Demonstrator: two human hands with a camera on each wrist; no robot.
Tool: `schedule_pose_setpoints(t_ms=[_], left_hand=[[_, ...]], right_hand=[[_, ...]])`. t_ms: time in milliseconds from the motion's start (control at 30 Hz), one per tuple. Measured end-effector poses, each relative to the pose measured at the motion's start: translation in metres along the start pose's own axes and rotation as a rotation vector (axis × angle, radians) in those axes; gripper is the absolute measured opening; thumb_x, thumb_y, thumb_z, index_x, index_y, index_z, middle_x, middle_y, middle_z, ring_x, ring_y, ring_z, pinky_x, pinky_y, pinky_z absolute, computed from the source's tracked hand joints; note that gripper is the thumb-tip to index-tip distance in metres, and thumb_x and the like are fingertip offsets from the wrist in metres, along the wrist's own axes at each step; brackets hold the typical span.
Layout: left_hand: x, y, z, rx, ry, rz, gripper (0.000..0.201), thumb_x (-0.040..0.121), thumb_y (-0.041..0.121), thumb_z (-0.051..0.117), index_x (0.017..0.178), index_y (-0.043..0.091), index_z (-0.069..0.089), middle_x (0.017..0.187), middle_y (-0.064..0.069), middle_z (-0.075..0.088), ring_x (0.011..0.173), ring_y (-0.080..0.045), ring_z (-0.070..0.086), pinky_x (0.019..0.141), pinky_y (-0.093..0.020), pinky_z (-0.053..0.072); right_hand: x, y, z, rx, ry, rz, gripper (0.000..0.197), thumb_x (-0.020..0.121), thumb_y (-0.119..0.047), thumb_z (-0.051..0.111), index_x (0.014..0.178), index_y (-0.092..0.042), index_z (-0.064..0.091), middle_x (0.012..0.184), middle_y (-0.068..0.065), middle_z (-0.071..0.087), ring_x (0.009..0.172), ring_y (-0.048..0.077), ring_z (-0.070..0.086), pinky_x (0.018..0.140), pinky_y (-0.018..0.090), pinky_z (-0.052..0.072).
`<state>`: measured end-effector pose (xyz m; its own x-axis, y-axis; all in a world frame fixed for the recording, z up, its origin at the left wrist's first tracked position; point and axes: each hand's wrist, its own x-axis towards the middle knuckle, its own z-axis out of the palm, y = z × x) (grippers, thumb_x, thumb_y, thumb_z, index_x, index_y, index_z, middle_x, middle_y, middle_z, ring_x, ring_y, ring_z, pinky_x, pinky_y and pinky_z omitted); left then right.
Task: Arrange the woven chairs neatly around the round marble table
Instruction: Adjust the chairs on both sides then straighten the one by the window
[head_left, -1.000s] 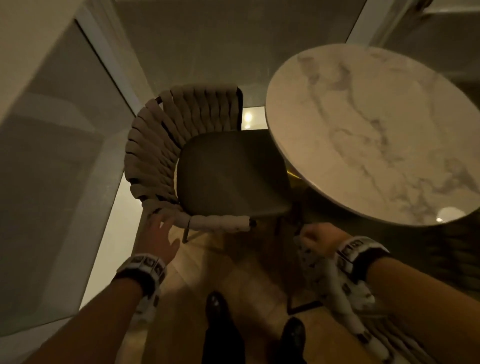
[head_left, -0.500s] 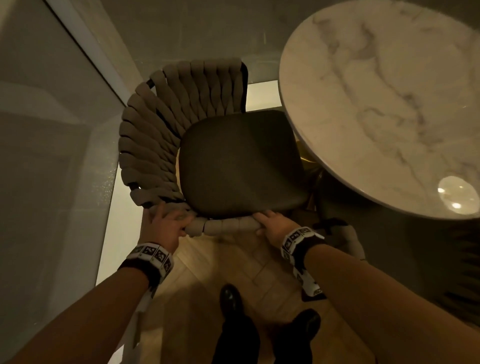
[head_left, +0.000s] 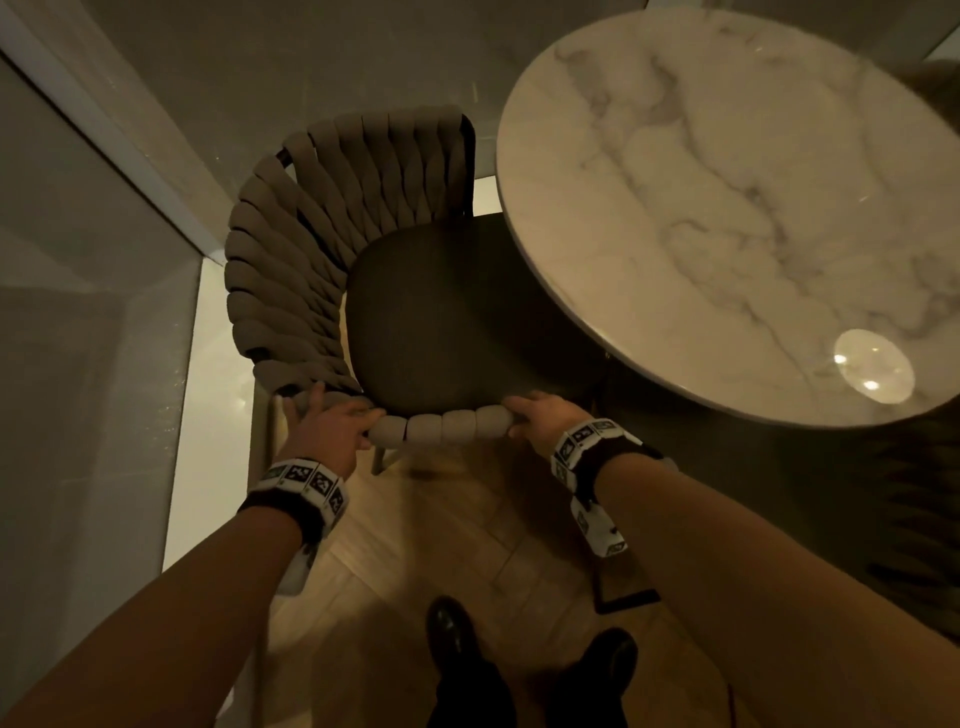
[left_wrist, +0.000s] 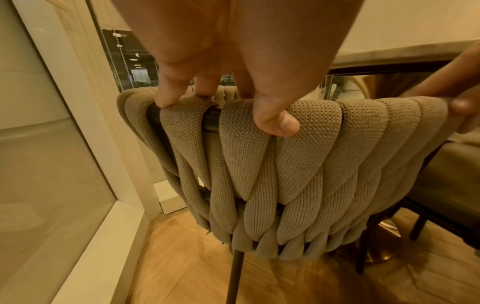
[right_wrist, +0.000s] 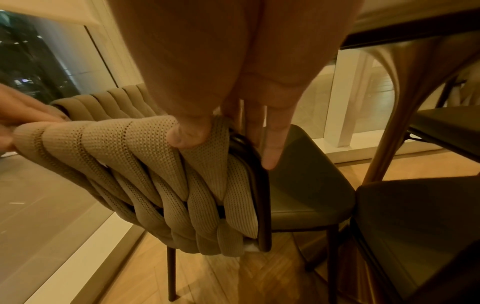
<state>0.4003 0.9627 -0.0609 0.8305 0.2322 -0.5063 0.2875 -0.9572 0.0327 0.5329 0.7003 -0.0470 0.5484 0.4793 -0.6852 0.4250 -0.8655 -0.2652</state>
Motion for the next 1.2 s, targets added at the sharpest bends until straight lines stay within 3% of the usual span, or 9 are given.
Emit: schedule_pose_setpoints(t_ms=[100, 167, 300, 400, 500, 733, 900, 1100, 1200], left_hand=[[0.005, 0.0, -0.005, 0.049, -0.01, 0.006, 0.058, 0.092, 0.014, 0.051, 0.14, 0.044, 0.038, 0.152, 0.013, 0.035, 0.146, -0.041, 0.002, 0.112, -0.066, 0.013], [0.003, 0.003, -0.007, 0.079, -0.036, -0.016, 0.059, 0.091, 0.016, 0.053, 0.14, 0.043, 0.036, 0.153, 0.012, 0.034, 0.146, -0.038, 0.004, 0.111, -0.067, 0.014], [0.004, 0.033, -0.011, 0.061, -0.077, -0.008, 0.07, 0.085, 0.024, 0.058, 0.144, 0.04, 0.025, 0.155, 0.006, 0.028, 0.148, -0.033, 0.006, 0.11, -0.068, 0.02], [0.008, 0.083, -0.014, -0.008, -0.128, 0.094, 0.074, 0.087, 0.035, 0.057, 0.146, 0.043, 0.014, 0.155, 0.006, 0.027, 0.145, -0.03, 0.017, 0.109, -0.07, 0.021], [0.014, 0.131, -0.02, -0.088, -0.171, 0.093, 0.077, 0.088, 0.038, 0.057, 0.145, 0.049, 0.006, 0.149, 0.0, 0.037, 0.134, -0.034, 0.038, 0.107, -0.071, 0.021], [0.028, 0.157, -0.016, -0.085, -0.228, 0.0, 0.067, 0.087, 0.029, 0.06, 0.138, 0.049, 0.022, 0.139, -0.006, 0.045, 0.127, -0.042, 0.042, 0.103, -0.074, 0.02], [0.028, 0.158, -0.015, -0.064, -0.239, -0.006, 0.064, 0.089, 0.031, 0.057, 0.139, 0.048, 0.02, 0.139, -0.007, 0.044, 0.128, -0.042, 0.041, 0.105, -0.076, 0.016], [0.024, 0.159, -0.017, -0.04, -0.209, 0.015, 0.064, 0.093, 0.02, 0.047, 0.143, 0.047, 0.017, 0.143, -0.007, 0.042, 0.128, -0.041, 0.041, 0.107, -0.072, 0.019], [0.008, 0.161, -0.017, -0.018, -0.144, 0.043, 0.066, 0.092, 0.027, 0.048, 0.146, 0.043, 0.013, 0.149, -0.004, 0.037, 0.132, -0.038, 0.037, 0.11, -0.067, 0.022]], right_hand=[[-0.007, 0.006, -0.007, -0.046, 0.036, -0.022, 0.053, 0.095, -0.041, 0.047, 0.145, -0.037, 0.029, 0.152, 0.005, 0.034, 0.138, 0.03, 0.032, 0.111, 0.047, 0.034], [-0.023, 0.022, -0.005, -0.05, 0.088, 0.001, 0.062, 0.093, -0.042, 0.05, 0.148, -0.038, 0.019, 0.154, 0.003, 0.03, 0.14, 0.03, 0.027, 0.111, 0.049, 0.031], [-0.088, 0.088, 0.023, 0.087, 0.233, 0.266, 0.09, 0.081, -0.049, 0.06, 0.15, -0.034, 0.004, 0.155, 0.007, 0.021, 0.14, 0.032, 0.023, 0.111, 0.049, 0.031], [-0.144, 0.132, 0.051, 0.151, 0.086, 0.431, 0.093, 0.076, -0.057, 0.062, 0.149, -0.029, 0.011, 0.151, 0.008, 0.028, 0.134, 0.032, 0.035, 0.107, 0.047, 0.038], [-0.175, 0.143, 0.073, 0.235, -0.056, 0.496, 0.08, 0.081, -0.055, 0.062, 0.145, -0.025, 0.024, 0.138, 0.008, 0.047, 0.118, 0.027, 0.052, 0.097, 0.041, 0.047], [-0.17, 0.143, 0.09, 0.346, 0.018, 0.523, 0.057, 0.091, -0.035, 0.056, 0.139, -0.022, 0.028, 0.122, 0.011, 0.059, 0.102, 0.029, 0.061, 0.085, 0.042, 0.053], [-0.169, 0.145, 0.092, 0.328, 0.046, 0.518, 0.059, 0.09, -0.034, 0.057, 0.139, -0.022, 0.028, 0.121, 0.011, 0.059, 0.103, 0.031, 0.061, 0.085, 0.043, 0.053], [-0.174, 0.147, 0.092, 0.343, 0.052, 0.49, 0.06, 0.089, -0.036, 0.058, 0.139, -0.024, 0.027, 0.119, 0.01, 0.06, 0.1, 0.03, 0.062, 0.082, 0.042, 0.054], [-0.178, 0.15, 0.091, 0.331, 0.044, 0.455, 0.063, 0.088, -0.041, 0.058, 0.141, -0.024, 0.028, 0.118, 0.008, 0.06, 0.098, 0.028, 0.062, 0.083, 0.044, 0.054]])
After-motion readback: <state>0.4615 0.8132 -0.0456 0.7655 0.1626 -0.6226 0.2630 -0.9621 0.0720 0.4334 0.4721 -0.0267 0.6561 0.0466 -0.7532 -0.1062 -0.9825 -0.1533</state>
